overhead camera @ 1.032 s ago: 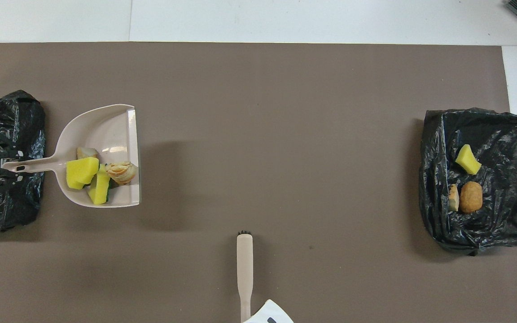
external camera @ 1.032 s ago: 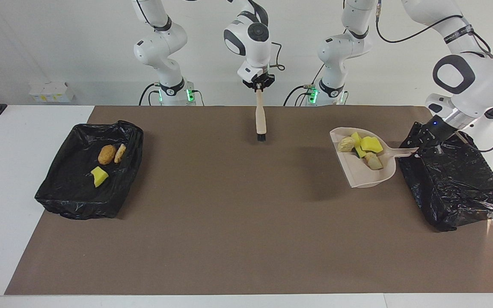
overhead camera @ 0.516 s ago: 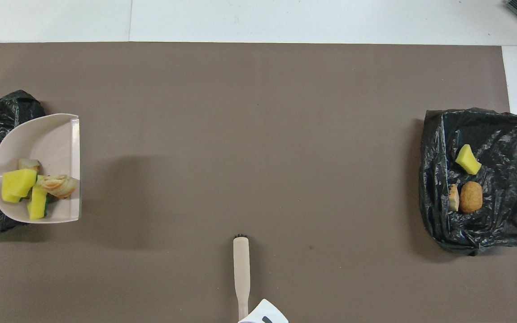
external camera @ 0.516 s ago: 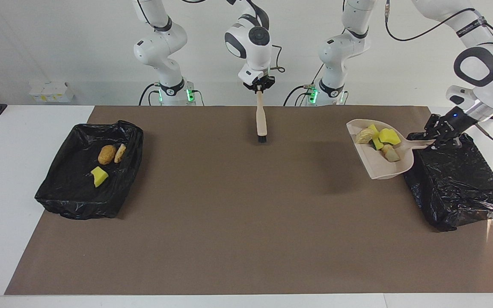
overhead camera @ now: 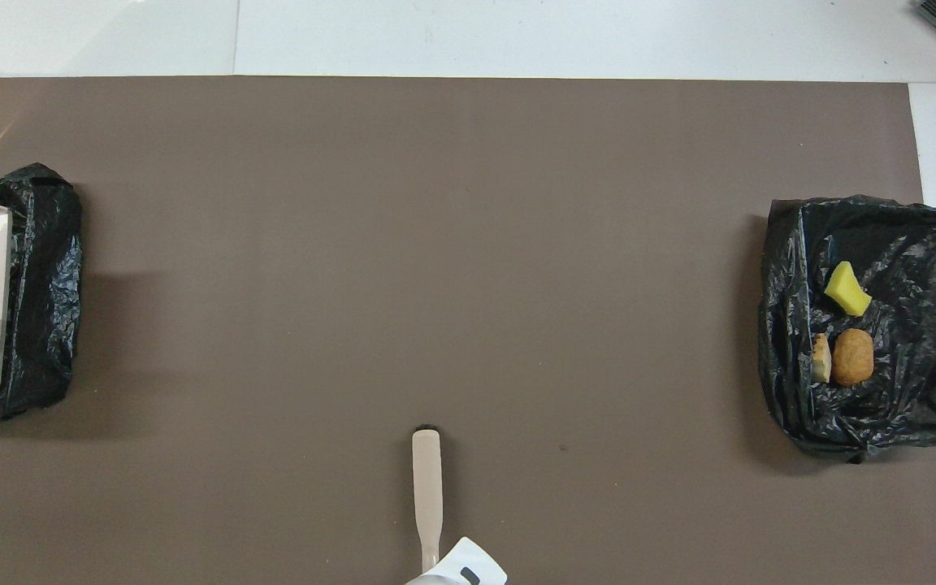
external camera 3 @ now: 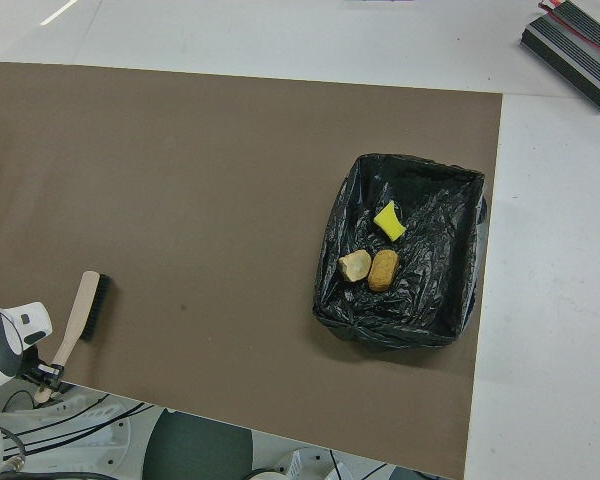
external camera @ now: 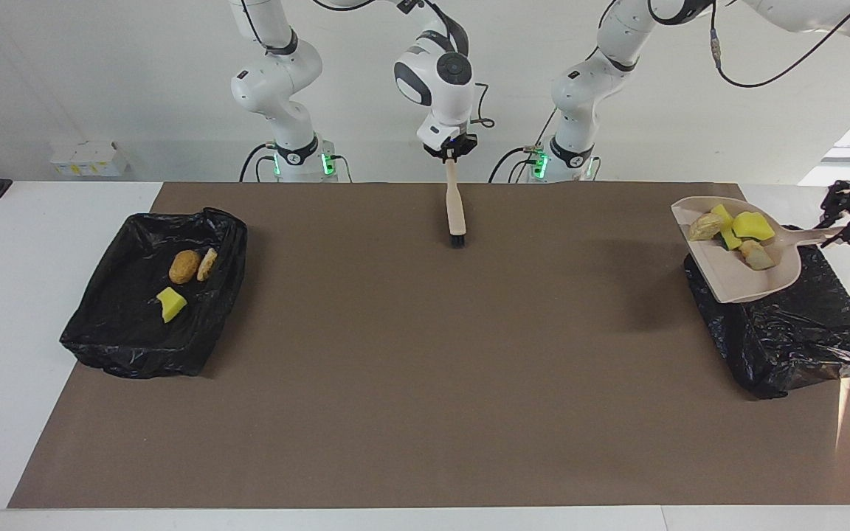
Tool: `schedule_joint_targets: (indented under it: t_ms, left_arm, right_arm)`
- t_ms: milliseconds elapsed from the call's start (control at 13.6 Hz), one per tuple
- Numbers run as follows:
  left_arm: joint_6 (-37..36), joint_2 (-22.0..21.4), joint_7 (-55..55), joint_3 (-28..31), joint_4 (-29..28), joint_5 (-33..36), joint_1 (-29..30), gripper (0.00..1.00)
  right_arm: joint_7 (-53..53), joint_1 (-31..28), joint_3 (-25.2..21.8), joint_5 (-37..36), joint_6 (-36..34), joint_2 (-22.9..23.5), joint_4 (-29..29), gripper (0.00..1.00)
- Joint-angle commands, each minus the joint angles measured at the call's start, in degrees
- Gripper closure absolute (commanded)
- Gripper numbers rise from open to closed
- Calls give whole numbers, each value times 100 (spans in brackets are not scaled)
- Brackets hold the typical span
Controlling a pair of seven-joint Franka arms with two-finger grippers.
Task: Sweep and dump trash in bin
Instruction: 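Tilt the dustpan over the trash bag to dump the trash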
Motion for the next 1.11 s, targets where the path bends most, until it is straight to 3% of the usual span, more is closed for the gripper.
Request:
schedule_joint_targets:
  t_ms: [0,221,295,516,664,811,1032]
  left_arm:
    - [621,179,77,-24,330,587,96,100]
    - [1238,197,-20,-41,251,1538,-79,100]
    - [1274,197,-342,-24,172,1914,-262,100]
    - [1389,4,-1276,-41,-275,3164,-597,100]
    - [1433,-119,-1530,-32,-513,3839,-844,100]
    - [1424,-435,-1804,-32,-872,4385,-975,100]
    - [1406,-1031,-2103,-32,-1330,4967,-1117,100]
  right_arm:
    - [-121,-68,10,167,48,120,150,100]
    - [-112,-120,1,167,39,164,212,95]
    - [-121,-138,1,167,22,173,212,89]
    - [-112,-147,1,167,4,173,212,88]
    - [-112,-147,1,176,4,173,212,78]
    - [-130,-147,1,176,4,173,212,67]
    - [-121,-208,1,176,-5,182,212,61]
